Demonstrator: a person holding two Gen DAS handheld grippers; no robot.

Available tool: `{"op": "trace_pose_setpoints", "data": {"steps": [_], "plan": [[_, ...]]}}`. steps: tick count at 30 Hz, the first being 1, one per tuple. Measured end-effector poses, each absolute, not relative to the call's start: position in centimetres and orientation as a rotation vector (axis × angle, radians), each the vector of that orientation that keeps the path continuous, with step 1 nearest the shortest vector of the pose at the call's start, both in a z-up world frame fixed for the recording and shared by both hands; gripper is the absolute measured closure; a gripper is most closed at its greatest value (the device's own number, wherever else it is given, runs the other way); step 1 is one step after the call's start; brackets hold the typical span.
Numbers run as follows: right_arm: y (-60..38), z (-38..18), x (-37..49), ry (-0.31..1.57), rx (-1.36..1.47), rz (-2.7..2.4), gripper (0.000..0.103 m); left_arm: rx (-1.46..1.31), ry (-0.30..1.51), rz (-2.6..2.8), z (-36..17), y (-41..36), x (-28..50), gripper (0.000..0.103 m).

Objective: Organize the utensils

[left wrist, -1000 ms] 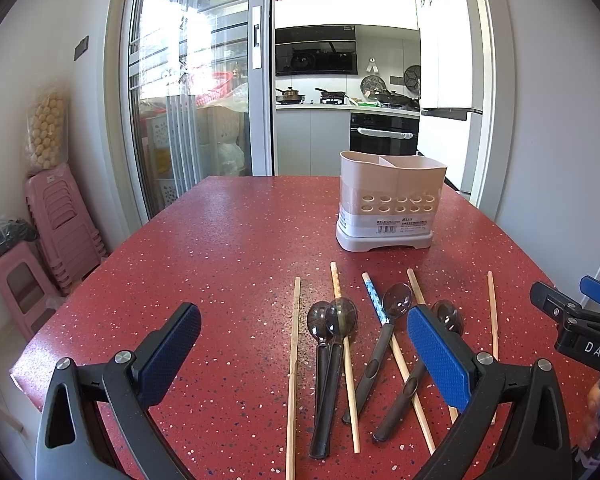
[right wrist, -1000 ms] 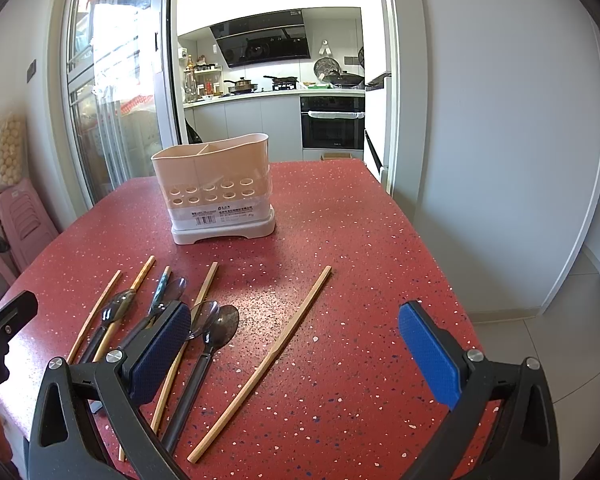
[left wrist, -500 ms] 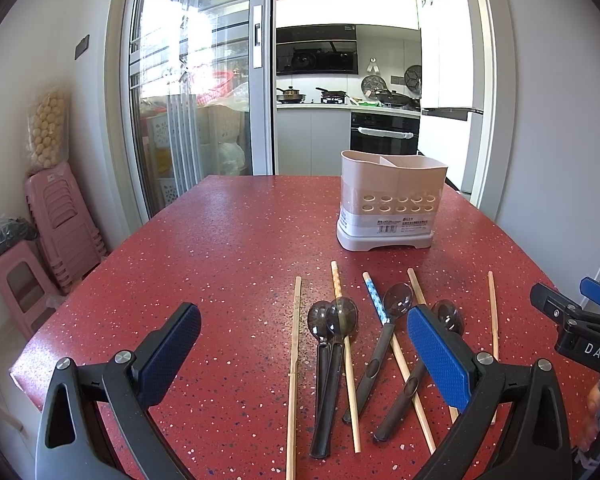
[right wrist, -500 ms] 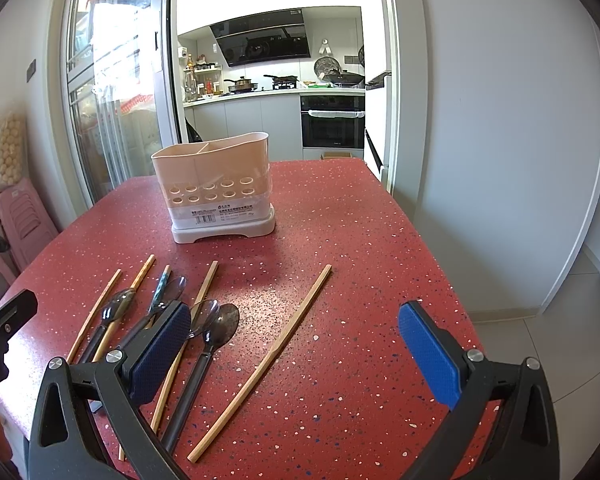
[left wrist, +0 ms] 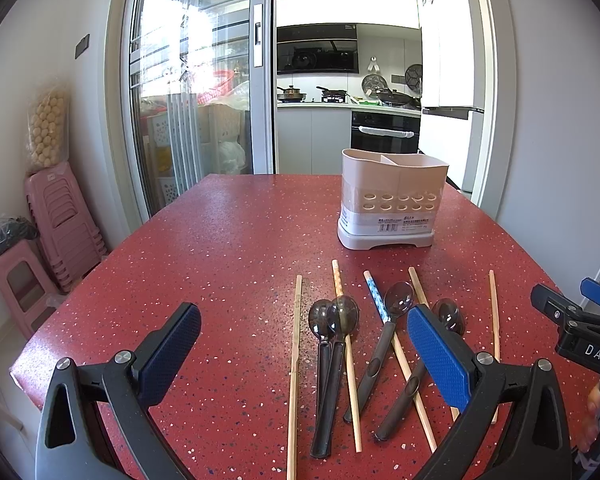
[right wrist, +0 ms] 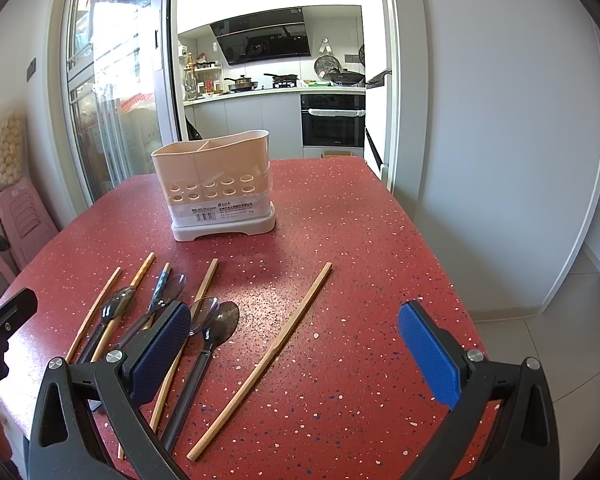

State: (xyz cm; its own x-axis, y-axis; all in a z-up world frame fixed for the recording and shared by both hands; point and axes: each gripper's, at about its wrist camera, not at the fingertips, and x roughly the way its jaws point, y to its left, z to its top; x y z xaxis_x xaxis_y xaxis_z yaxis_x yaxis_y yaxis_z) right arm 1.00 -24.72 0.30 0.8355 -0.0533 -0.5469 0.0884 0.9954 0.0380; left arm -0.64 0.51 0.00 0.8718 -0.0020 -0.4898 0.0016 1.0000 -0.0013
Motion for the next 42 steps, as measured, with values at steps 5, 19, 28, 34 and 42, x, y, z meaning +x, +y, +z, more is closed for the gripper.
{"op": "trace_pose_setpoints", "data": {"steps": [5, 19, 28, 34, 42], "plan": [[-24.69, 0.24, 0.99, 0.577, 0.062, -0.075, 0.000, -0.001, 0.512, -0.002, -0.02, 0.49, -0.62, 0.000], [-24.66, -0.14, 0.98, 0.586, 0.066, -0.074, 0.000, -0.001, 0.513, -0.002, -0.08, 0.45, -0.60, 0.000], [-24.67, -0.15, 1.02, 0.588, 0.067, -0.071, 0.000, 0.000, 0.513, -0.002, -0.13, 0.38, -0.59, 0.000], [-24.66, -0.14, 1.01, 0.588, 0.067, -0.072, 0.000, -0.001, 0.515, -0.002, -0.13, 0.37, -0.58, 0.000], [-24.64, -0.29, 1.37, 0.610, 0.077, -0.064, 0.000, 0.001, 0.564, -0.004, -0.99, 0.51, 0.22, 0.000]]}}
